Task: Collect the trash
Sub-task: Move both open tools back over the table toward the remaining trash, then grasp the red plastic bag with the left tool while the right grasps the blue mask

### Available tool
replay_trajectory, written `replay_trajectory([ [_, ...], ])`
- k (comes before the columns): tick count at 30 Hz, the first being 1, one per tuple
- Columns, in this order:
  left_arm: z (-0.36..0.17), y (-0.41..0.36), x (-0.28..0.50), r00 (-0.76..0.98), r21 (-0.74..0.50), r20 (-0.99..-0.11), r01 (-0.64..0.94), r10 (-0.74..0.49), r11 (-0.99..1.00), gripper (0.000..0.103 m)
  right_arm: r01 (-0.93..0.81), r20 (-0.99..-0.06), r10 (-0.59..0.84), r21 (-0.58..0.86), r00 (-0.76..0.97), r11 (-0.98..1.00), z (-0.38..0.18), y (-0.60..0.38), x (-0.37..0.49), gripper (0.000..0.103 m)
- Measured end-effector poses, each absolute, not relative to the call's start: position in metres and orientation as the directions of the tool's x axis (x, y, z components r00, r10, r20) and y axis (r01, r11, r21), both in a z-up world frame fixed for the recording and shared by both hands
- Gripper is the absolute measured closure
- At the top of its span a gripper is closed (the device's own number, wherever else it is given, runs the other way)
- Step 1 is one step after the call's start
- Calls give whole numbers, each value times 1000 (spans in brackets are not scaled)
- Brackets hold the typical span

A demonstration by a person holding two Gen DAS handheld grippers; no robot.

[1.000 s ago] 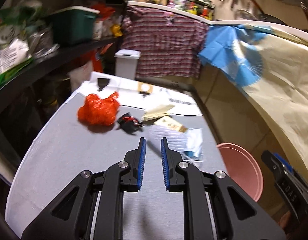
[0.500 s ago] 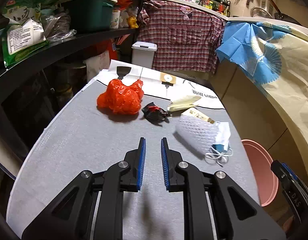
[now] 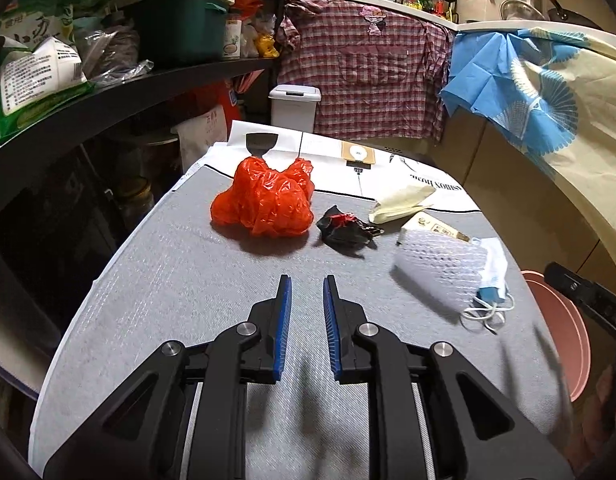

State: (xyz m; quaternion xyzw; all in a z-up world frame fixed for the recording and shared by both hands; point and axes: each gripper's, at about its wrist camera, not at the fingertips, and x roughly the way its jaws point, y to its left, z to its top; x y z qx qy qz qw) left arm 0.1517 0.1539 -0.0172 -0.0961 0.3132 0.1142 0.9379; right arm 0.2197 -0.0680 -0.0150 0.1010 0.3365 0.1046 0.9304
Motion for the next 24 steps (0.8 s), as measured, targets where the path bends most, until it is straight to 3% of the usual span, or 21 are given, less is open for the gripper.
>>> replay_trajectory([
  [5, -18, 162, 162, 777, -111, -608, -290, 166, 951, 83, -104, -634, 264, 279, 727, 955, -33, -63, 244, 58],
  [7, -18, 165, 167, 778, -104, -603, -299, 179, 949, 68, -96, -643, 273, 297, 715, 950, -39, -63, 251, 58],
  [24, -8, 209, 226, 786, -123, -574, -358, 228, 925, 53, -129, -668, 306, 303, 678, 944, -44, -57, 282, 58],
])
